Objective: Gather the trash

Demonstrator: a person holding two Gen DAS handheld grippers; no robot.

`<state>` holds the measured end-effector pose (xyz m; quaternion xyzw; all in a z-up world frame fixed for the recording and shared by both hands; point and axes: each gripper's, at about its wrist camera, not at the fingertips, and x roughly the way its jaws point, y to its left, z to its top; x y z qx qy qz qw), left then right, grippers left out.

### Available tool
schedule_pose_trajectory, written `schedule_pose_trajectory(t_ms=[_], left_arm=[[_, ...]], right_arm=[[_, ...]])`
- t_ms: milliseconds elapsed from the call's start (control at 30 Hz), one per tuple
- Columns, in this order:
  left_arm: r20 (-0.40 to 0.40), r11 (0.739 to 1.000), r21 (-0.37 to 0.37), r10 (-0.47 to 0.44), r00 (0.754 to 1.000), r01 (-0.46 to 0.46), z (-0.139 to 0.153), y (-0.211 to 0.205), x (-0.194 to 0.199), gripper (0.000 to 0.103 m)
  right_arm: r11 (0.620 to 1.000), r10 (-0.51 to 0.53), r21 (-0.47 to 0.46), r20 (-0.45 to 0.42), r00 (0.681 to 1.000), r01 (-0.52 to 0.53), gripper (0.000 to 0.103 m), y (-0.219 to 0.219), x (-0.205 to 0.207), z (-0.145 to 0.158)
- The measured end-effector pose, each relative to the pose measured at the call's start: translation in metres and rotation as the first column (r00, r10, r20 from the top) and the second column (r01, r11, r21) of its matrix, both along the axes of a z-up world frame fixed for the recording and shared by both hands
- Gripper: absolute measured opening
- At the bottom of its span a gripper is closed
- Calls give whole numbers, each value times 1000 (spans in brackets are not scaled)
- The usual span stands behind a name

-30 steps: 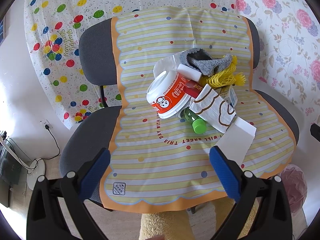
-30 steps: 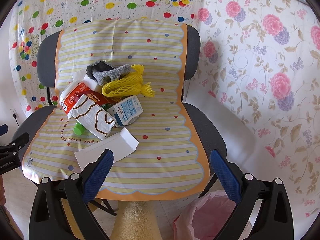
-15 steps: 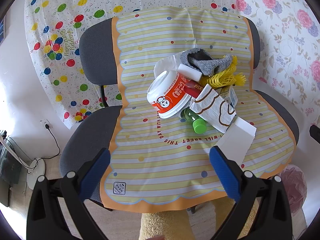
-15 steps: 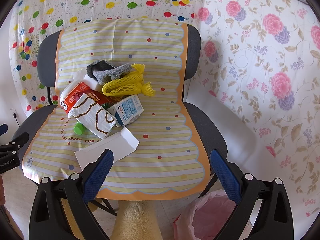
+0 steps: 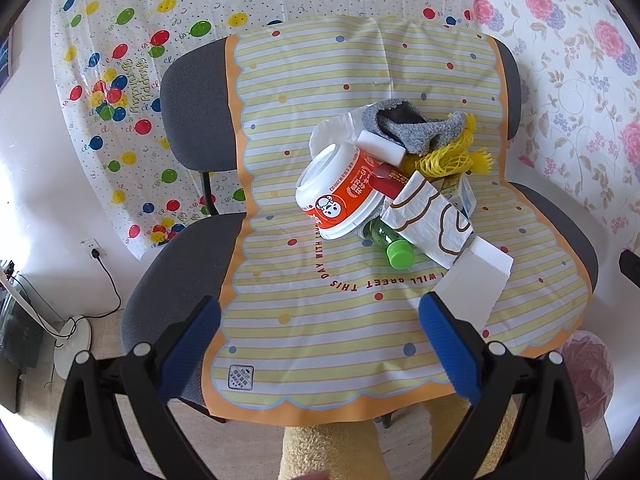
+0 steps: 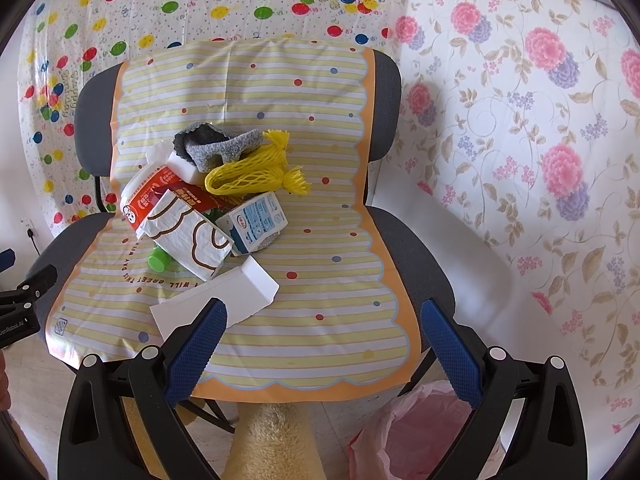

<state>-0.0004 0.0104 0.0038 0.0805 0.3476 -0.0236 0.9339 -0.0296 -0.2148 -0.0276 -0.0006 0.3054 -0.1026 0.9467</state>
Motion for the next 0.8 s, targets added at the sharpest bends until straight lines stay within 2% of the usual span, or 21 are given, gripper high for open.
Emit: schedule_pose_trajectory(t_ms=[800], left_arm=[[-9,1000,1,7,1000,-7,4,6,2,97]], right_arm=[[1000,9,15,-9,1000,-9,97,0,4,-4]])
